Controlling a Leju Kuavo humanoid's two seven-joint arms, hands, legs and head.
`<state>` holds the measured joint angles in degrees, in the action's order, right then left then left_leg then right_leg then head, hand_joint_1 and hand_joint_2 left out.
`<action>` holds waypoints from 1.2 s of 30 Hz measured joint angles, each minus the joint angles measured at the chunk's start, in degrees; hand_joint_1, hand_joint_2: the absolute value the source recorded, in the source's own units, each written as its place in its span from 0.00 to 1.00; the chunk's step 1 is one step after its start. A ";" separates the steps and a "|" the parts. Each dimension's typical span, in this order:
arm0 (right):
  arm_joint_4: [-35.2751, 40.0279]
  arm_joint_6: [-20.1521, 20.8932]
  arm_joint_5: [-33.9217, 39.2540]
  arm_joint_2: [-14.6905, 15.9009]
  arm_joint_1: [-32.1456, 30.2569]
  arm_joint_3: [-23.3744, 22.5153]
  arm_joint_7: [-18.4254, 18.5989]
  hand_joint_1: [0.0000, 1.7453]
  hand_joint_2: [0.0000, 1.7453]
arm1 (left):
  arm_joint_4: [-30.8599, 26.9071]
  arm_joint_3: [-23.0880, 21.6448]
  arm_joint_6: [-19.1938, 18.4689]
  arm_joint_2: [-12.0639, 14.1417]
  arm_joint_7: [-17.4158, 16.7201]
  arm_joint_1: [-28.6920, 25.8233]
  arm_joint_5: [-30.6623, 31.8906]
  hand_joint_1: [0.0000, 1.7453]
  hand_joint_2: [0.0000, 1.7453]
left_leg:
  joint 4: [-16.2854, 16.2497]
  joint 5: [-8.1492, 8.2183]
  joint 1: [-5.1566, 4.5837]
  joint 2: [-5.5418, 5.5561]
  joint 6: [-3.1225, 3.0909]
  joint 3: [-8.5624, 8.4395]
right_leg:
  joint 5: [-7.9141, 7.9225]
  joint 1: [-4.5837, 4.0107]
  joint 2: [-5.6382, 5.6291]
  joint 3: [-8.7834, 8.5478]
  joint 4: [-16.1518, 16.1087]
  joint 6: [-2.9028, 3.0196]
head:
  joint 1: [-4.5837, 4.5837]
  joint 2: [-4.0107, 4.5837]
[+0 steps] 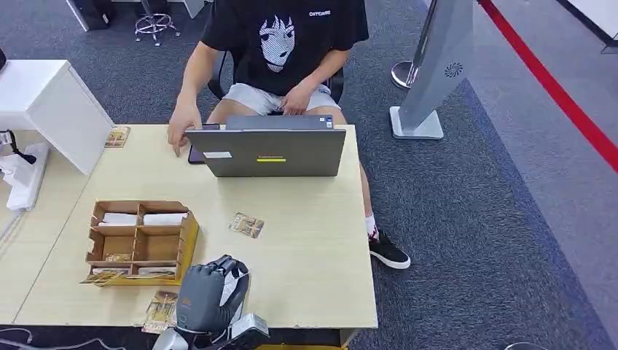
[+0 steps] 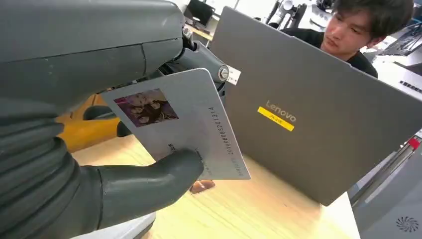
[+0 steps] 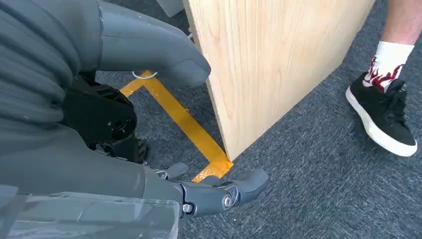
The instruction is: Pass the card to the sensor for recognition and then transmit it.
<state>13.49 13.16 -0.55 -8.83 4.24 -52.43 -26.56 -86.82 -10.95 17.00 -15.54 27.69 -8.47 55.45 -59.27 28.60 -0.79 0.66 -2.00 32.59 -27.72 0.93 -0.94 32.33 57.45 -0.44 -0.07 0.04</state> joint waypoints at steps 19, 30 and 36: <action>0.00 -1.79 -0.26 -0.52 -0.06 -3.02 0.90 0.00 1.00 | -0.06 4.18 3.56 -0.68 -5.53 -3.59 10.32 1.00 1.00 | 0.00 0.00 0.00 0.02 -0.01 0.01 | -0.02 0.00 0.01 -0.01 0.01 -0.02 | 0.00 0.00; 0.00 -1.70 -1.27 -0.57 -0.05 -3.30 0.92 0.00 1.00 | 2.14 7.50 3.72 -1.40 -6.16 -3.83 12.79 1.00 1.00 | 0.00 -0.01 0.00 0.02 -0.02 0.02 | -0.02 0.00 0.01 -0.01 0.01 -0.02 | 0.00 0.00; 0.02 -1.68 -2.38 -0.61 -0.01 -3.34 1.11 0.00 1.00 | 5.55 9.62 4.07 -1.66 -7.08 -3.43 14.60 1.00 1.00 | 0.00 -0.01 0.00 0.02 -0.02 -0.01 | -0.02 0.00 0.01 -0.02 0.01 -0.02 | 0.00 0.00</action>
<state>13.51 11.48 -2.93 -9.44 4.23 -55.78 -25.44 -81.26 -1.33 21.07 -17.20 20.61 -11.89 70.05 -59.26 28.60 -0.79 0.68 -2.02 32.58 -27.74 0.93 -0.93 32.32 57.46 -0.47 -0.07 0.04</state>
